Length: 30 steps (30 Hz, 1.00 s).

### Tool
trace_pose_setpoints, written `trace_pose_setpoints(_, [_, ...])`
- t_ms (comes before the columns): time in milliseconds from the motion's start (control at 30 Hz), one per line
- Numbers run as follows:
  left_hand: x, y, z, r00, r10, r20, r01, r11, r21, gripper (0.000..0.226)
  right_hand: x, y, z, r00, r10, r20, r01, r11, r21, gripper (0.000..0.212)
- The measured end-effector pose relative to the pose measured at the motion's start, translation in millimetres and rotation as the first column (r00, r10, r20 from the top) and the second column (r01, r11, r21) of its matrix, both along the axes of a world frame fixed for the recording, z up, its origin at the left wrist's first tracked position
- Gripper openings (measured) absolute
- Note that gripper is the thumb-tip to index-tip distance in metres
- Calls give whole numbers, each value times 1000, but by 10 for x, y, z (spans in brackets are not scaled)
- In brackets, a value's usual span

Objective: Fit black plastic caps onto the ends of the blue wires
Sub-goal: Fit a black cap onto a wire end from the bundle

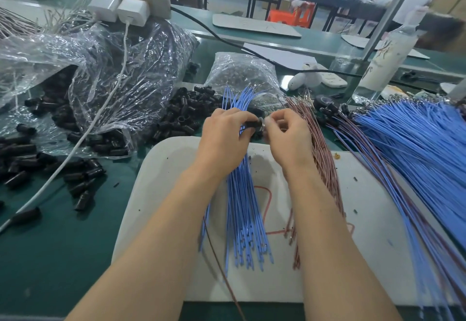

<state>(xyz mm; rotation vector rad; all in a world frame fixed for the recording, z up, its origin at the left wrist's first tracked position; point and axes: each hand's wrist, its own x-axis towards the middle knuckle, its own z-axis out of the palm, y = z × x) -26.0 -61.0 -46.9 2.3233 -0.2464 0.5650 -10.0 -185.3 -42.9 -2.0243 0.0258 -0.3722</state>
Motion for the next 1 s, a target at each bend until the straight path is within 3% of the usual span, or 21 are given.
trace_pose_setpoints(100, [-9, 23, 16, 999, 42, 3, -42, 994, -100, 22, 67, -97, -30, 991, -118, -64, 128, 977, 172, 12])
trace_pose_setpoints(167, [-4, 46, 29, 999, 48, -4, -48, 978, -204, 23, 84, -119, -59, 987, -153, -40, 156, 980, 122, 11])
trace_pose_setpoints(267, [3, 52, 31, 999, 47, -9, -48, 965, -258, 23, 67, -113, -72, 987, -159, 20, 159, 987, 5, 25])
trace_pose_setpoints(400, [1, 42, 17, 1000, 13, -14, -17, 945, -327, 19, 75, -150, -43, 989, -143, -33, 144, 989, 27, 30])
trace_pose_setpoints(500, [1, 23, 12, 999, -22, -25, 12, 937, -350, 21, 18, -52, 14, 999, -44, -23, 44, 999, 8, 31])
trace_pose_setpoints(700, [-10, 16, 14, 998, -47, -28, 35, 941, -336, 27, -113, 135, 90, 982, 127, 136, -97, 972, -213, 20])
trace_pose_setpoints(833, [-23, -21, -3, 999, -49, -10, 44, 956, -290, 25, -150, 180, 78, 978, 57, 203, 7, 955, -297, 20])
trace_pose_setpoints(1000, [-31, -5, -41, 989, 146, -4, -146, 980, -136, 12, -192, 257, 90, 966, 38, 254, 66, 920, -388, 22])
